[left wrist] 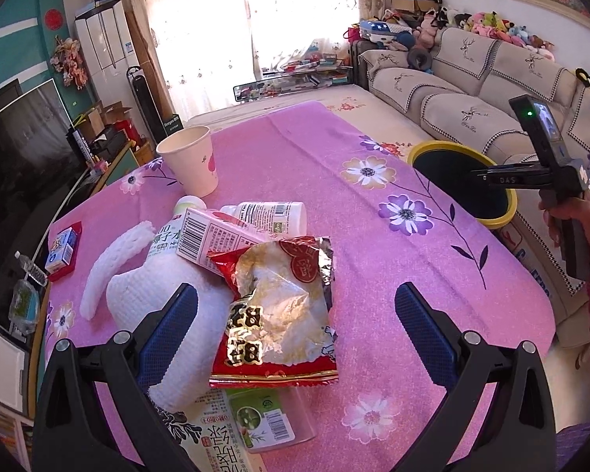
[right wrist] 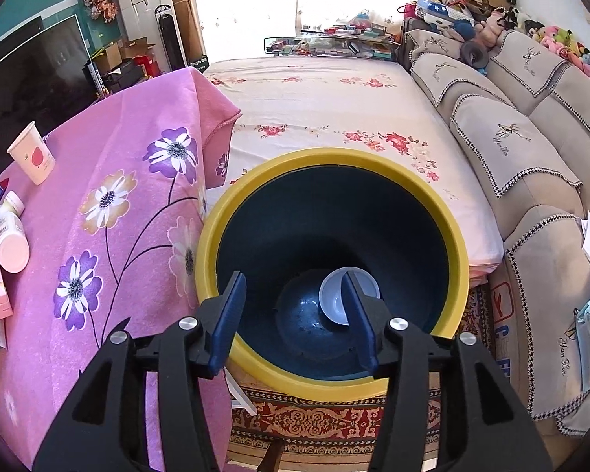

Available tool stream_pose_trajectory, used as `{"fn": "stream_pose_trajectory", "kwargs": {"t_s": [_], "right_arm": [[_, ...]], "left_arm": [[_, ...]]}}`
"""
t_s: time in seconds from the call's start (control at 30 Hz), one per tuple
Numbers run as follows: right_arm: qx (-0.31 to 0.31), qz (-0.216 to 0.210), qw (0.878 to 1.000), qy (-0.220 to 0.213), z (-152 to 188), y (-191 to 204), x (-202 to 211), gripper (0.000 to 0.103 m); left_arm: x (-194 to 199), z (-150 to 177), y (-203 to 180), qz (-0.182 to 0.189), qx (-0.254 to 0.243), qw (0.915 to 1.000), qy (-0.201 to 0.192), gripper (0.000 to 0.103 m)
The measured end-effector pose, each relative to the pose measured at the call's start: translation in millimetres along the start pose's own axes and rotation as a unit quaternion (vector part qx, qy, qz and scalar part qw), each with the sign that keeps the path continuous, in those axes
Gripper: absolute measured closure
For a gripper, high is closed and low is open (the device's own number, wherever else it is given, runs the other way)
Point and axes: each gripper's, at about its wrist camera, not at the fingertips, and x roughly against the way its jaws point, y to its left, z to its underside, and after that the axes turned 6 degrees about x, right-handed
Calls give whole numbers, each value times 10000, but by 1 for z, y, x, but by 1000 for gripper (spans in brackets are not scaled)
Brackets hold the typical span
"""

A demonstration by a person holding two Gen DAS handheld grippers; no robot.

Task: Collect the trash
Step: 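Carry the white bowl over the yellow-rimmed bin and open the right gripper, then grasp the red snack bag with the left gripper and lift it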

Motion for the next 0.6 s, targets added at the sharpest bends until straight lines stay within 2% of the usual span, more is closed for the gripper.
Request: {"fn": "stream_pose_trajectory", "kwargs": {"t_s": [0.2, 0.37, 0.43, 0.5, 0.53, 0.6], "right_arm": [[-20, -94, 10000, 1, 2, 0, -2, 54], [-38, -157, 9999, -10, 7, -2, -2, 54], [-48, -186, 9998, -34, 7, -3, 0, 54], [-58, -220, 9997, -64, 9, -4, 2, 54], [-64, -247, 9996, -85, 10, -4, 3, 54], [-74, -298, 9995, -118, 11, -4, 7, 54]], "left_arm": [[-21, -1, 5, -232, -132, 9993, 268, 4], [-35, 1, 9, -215, -118, 9981, 566, 6], [-38, 2, 12, -131, -5, 9978, 646, 21], [-40, 1, 18, 46, 178, 9970, 750, 45], [-41, 1, 20, 181, 269, 9962, 813, 46], [-39, 1, 21, 234, 330, 9958, 824, 57]]}}
